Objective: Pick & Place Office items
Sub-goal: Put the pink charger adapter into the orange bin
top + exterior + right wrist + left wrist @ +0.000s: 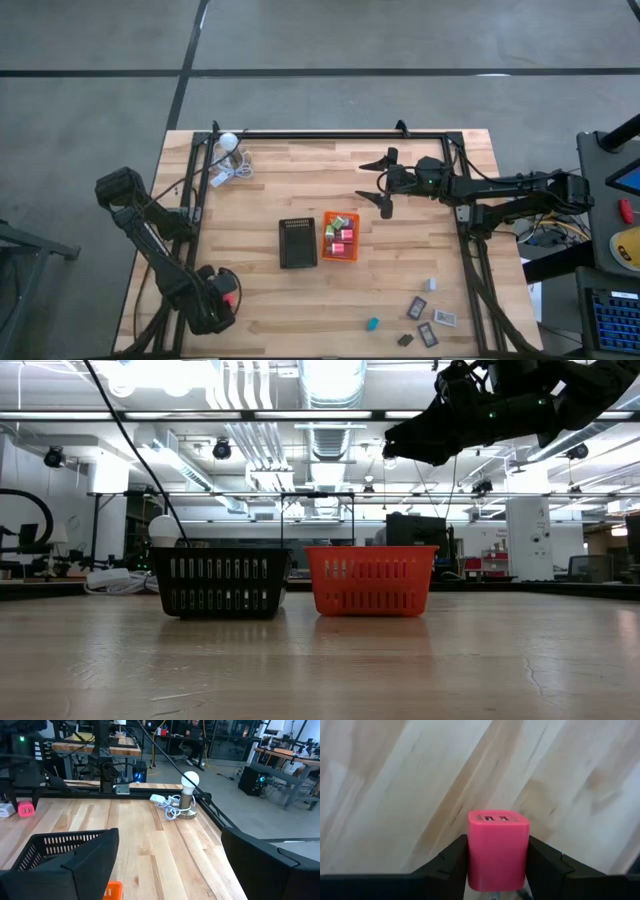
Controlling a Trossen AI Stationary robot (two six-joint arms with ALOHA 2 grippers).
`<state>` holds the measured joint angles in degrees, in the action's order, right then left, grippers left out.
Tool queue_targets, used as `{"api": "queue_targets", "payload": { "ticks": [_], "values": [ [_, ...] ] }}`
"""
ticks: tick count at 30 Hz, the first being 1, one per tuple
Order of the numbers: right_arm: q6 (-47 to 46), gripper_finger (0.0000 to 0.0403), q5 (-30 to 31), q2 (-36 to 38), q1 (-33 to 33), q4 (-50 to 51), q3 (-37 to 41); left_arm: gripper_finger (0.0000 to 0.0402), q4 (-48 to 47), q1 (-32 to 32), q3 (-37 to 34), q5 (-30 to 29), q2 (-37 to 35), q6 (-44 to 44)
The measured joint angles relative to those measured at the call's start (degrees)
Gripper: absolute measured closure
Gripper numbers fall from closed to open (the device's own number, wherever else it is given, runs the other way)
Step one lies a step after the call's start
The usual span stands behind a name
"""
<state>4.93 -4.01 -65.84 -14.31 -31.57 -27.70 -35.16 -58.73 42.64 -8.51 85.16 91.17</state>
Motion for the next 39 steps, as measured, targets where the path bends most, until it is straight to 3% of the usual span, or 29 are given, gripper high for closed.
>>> {"api": "queue_targets", "payload": {
  "ticks": [6,13,22,27,30,35,39],
  "values": [
    [0.0,0.0062,0.0,0.0,0.0,0.0,0.0,0.0244,-5.8,2.1,4.5,-7.9,-2.5,-4.5],
    [0.0,0.0054,0.0,0.0,0.0,0.0,0.0,0.0244,-8.4,3.4,10.7,-28.9,-2.7,-13.1],
    [0.0,0.0061,0.0,0.0,0.0,0.0,0.0,0.0238,-2.0,8.9,12.5,-46.7,-2.7,-20.2],
    [0.0,0.0061,0.0,0.0,0.0,0.0,0.0,0.0237,6.1,14.8,12.4,-48.0,-2.6,-31.2],
    [0.0,0.0056,0.0,0.0,0.0,0.0,0.0,0.0237,16.3,18.7,11.0,-47.6,-2.6,-41.4],
    [0.0,0.0054,0.0,0.0,0.0,0.0,0.0,0.0237,34.9,25.0,6.5,-39.7,-2.3,-59.2],
    [0.0,0.0059,0.0,0.0,0.0,0.0,0.0,0.0237,47.3,29.8,2.4,-31.9,-1.0,-66.7]
  ]
}}
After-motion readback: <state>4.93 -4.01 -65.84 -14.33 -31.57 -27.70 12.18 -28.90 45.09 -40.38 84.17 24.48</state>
